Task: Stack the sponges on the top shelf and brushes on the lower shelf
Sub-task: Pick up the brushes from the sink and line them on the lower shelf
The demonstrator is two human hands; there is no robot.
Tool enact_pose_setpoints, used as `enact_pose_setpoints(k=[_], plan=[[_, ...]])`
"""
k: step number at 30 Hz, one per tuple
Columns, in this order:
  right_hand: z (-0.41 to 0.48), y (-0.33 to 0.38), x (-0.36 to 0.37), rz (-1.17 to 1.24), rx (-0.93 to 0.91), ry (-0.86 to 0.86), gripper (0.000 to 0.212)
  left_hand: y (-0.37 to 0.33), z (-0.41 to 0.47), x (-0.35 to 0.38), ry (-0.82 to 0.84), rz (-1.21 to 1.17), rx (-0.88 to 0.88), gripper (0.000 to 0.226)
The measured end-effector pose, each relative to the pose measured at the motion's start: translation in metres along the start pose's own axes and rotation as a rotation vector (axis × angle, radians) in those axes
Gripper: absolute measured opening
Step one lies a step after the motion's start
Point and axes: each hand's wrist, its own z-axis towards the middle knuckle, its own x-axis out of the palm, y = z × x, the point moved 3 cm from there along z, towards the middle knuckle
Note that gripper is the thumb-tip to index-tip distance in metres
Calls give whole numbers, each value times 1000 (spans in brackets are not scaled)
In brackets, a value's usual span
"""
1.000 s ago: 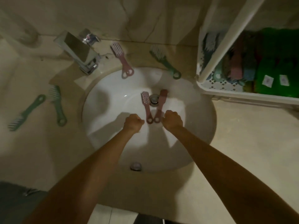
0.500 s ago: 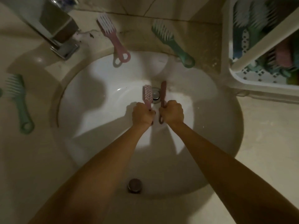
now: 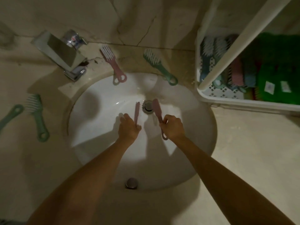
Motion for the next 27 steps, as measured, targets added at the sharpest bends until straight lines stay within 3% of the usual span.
enact_pose_setpoints(k=[5,10,12,15,20,24,27], plan=[[4,-4,-2,21,0,-8,15,-2,5,7,-9,99,32,38],[-1,-7,-7,17,-20,7,27,-10,-5,-3,-29,-65,-75,48],[-6,-9,-11,80,10,27,31,-12,-16,-10,-56,-173,-51,38],[-22,-11,-25,304,56,73,21,-17,-49,-29,-150,-302,94,1],[-63,-15,-63,414,-74,226,24,-36,-106,-61,-236,-315,409,15],[-91,-15,-109,115,-210,246,17,-58,-140,-73,-263,-268,667,5],[-109,-16,-143,-194,-317,154,24,-77,-160,-73,-315,-204,857,26]])
